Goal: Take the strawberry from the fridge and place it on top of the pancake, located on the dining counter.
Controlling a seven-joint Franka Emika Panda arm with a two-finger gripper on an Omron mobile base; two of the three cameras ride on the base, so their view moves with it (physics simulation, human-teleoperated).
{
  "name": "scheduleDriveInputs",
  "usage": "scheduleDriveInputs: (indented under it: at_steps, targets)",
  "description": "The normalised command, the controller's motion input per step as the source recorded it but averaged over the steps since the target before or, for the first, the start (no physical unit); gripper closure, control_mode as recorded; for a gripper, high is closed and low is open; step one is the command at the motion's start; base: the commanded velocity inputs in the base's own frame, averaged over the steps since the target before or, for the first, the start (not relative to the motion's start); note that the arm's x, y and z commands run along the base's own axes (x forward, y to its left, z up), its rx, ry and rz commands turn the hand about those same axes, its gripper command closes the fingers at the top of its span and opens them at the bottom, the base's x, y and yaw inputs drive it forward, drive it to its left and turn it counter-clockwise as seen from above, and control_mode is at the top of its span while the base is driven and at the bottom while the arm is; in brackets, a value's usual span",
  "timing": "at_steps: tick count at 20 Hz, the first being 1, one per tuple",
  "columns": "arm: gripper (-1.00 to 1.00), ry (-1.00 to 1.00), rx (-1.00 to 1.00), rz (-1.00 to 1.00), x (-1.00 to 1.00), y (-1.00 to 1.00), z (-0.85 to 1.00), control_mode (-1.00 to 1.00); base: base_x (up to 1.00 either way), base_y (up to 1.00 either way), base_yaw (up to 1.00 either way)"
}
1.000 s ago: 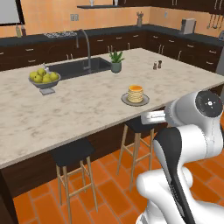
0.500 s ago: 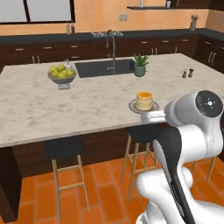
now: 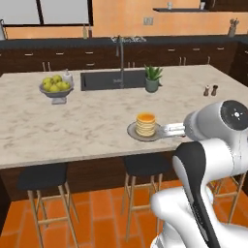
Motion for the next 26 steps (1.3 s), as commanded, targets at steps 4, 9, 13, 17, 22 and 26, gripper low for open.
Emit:
scheduleDriveInputs:
  at_steps: [4,9,13,17,22,26]
  targets:
    - [1.0,0.0,0.0,0.0,0.0,0.0,0.0,1.0,0.83,0.09,0.0]
    - [1.0,0.0,0.0,0.0,0.0,0.0,0.0,1.0,0.99,-0.01,0.0]
    - [1.0,0.0,0.0,0.0,0.0,0.0,0.0,1.0,0.9,-0.02,-0.09]
    - [1.0,0.0,0.0,0.0,0.0,0.0,0.0,1.0,0.79,0.0,-0.3]
    - [1.0,0.32,0.02,0.02,0.8,-0.24,-0.21,-1.0,0.18,0.0,-0.05]
    - [1.0,0.46,0.08,0.06,0.88,-0.5,-0.49,-1.0,0.0,0.0,0.0]
